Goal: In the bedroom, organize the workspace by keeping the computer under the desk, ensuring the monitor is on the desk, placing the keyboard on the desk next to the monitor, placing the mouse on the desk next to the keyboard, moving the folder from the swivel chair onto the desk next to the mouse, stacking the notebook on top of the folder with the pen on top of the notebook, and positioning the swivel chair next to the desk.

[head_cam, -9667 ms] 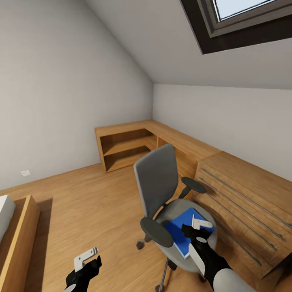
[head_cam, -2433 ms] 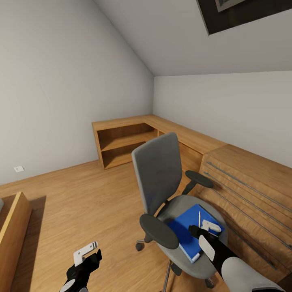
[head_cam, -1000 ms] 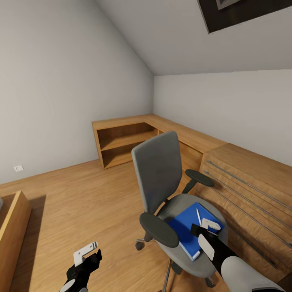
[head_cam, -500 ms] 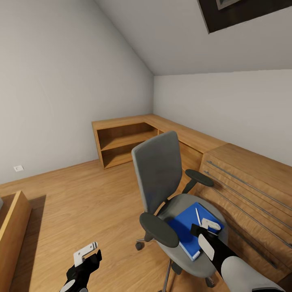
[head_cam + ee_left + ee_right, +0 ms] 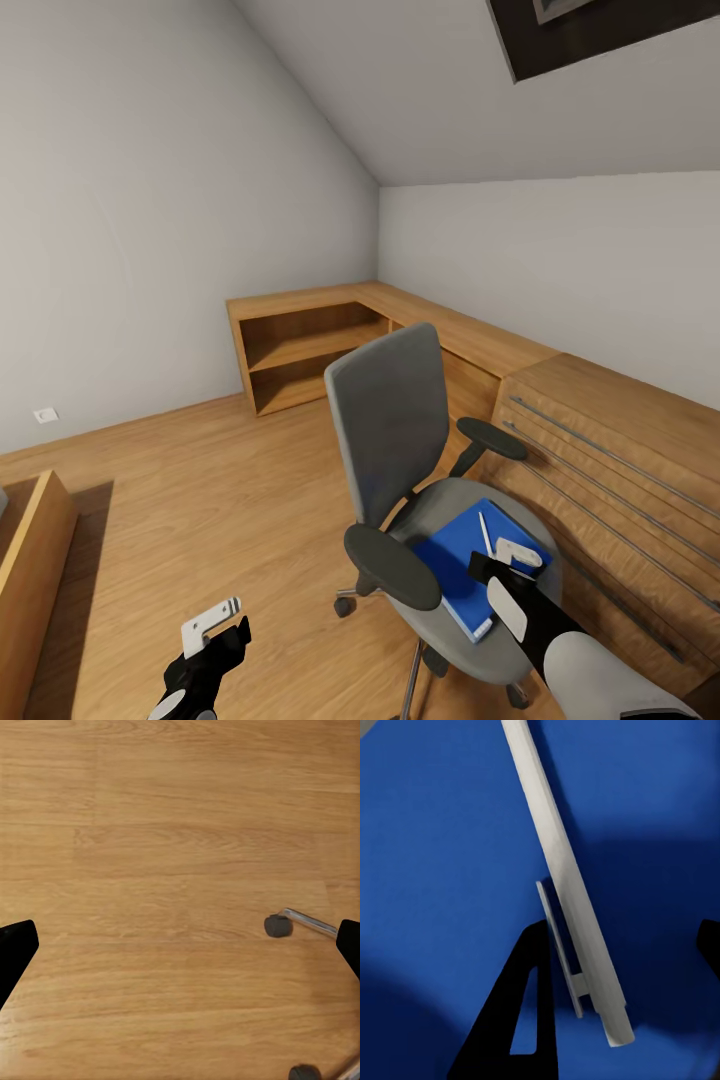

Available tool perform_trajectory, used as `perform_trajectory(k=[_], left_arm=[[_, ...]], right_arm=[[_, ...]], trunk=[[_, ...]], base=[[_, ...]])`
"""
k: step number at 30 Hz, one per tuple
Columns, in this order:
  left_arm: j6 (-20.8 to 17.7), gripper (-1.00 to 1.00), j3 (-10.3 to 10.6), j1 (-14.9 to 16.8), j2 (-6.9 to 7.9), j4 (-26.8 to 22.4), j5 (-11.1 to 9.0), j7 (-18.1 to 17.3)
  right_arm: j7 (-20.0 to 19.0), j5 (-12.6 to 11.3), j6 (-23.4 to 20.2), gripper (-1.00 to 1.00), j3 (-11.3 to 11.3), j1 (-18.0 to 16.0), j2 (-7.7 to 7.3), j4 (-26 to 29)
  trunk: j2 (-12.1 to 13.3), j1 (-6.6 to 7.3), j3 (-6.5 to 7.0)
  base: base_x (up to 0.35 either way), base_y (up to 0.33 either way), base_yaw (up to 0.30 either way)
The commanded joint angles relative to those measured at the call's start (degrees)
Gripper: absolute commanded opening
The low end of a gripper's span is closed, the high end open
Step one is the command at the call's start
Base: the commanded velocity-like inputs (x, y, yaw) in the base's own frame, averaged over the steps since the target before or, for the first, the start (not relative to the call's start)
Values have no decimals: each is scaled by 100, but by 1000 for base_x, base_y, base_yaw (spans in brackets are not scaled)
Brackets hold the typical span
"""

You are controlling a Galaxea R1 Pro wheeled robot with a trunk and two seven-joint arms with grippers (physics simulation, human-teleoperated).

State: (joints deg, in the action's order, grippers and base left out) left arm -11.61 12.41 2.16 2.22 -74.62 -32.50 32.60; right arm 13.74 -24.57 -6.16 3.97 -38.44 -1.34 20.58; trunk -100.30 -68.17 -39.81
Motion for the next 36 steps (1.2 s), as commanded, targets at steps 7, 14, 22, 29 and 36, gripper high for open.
perform_trajectory(k=[7, 14, 22, 29, 36], left_arm=[[-17, 100, 16, 3, 6, -9, -28, 45], [-17, 100, 18, 3, 6, -9, -28, 45], [-17, 100, 20, 3, 6, -9, -28, 46], [-17, 100, 25, 3, 6, -1, -28, 45], [-17, 100, 25, 4, 6, 0, -28, 45]], right_arm=[[32, -110, -34, -100, 25, 3, -4, -89], [37, -110, -34, -100, 30, 3, 1, -89], [40, -110, -70, -100, 34, 3, 2, -89], [33, -95, -330, -100, 34, 3, 2, -82], [32, -92, -375, -100, 34, 3, 2, -81]], trunk=[[-2, 0, -7], [-2, 0, -7], [-2, 0, -7], [-2, 0, -7], [-2, 0, -7]], base=[[0, 0, 0], [0, 0, 0], [0, 0, 0], [0, 0, 0], [0, 0, 0]])
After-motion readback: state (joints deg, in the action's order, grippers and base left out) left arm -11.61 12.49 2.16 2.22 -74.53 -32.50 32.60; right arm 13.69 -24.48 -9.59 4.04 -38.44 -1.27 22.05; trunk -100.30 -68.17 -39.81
